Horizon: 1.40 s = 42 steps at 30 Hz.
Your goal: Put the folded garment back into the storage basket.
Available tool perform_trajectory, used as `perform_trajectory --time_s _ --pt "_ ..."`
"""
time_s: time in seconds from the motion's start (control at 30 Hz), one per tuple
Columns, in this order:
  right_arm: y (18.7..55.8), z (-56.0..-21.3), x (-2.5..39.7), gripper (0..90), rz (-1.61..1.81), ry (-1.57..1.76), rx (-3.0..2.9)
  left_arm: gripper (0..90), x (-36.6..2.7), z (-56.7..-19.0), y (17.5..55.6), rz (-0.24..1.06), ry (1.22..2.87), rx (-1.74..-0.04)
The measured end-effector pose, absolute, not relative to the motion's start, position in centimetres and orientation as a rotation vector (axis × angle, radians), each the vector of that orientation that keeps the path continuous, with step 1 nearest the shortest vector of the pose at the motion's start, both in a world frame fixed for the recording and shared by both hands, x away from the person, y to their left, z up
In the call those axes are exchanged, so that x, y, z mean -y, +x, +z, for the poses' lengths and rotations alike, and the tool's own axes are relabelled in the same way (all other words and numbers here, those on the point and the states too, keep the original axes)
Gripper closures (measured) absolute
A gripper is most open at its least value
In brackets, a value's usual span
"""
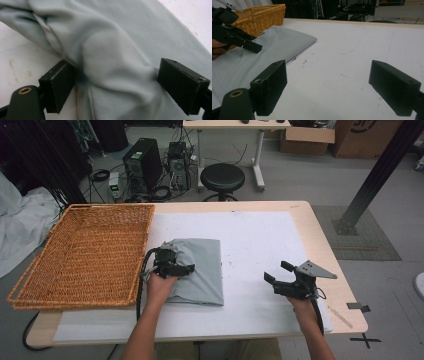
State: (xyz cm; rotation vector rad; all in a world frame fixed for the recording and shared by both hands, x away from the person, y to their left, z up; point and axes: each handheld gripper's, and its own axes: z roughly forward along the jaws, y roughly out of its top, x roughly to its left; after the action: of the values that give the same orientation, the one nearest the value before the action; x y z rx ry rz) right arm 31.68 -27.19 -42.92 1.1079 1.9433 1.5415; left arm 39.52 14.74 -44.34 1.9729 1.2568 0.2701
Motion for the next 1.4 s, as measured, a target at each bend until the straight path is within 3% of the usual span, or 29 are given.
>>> perform_trajectory --time_s 0.2,0.43,0.57,0.6,0.73,0.93,1.4 --pt "31.6 -43.0 27.2 14.6 1.543 1.109 -1.944 17.8 -14.4 -44.3 39.5 0.279 1.987 -1.245" --pt "31.8 -43.2 26.8 14.6 1.545 1.107 -1.956 35.1 -13.7 -44.2 39.1 0.275 2.017 -1.205" --pt "31.8 -43.1 26.7 14.7 1.549 1.101 -1.956 60.1 -14.5 -44.3 39.2 0.225 1.974 -1.236" --pt "31.8 -43.0 26.6 14.7 1.548 1.101 -1.956 62.0 -14.4 -44.3 39.2 0.236 1.977 -1.236" --pt "31.8 -43.1 26.6 14.7 1.552 1.108 -1.955 63.2 -14.1 -44.1 39.2 0.231 1.988 -1.252" --pt "31.7 -43.2 26.6 14.8 1.552 1.111 -1.960 73.0 -14.7 -44.3 39.5 0.125 1.932 -1.272" --pt "31.2 -42.8 27.4 14.8 1.568 1.116 -1.930 74.4 -14.9 -42.4 38.9 0.156 1.893 -1.176"
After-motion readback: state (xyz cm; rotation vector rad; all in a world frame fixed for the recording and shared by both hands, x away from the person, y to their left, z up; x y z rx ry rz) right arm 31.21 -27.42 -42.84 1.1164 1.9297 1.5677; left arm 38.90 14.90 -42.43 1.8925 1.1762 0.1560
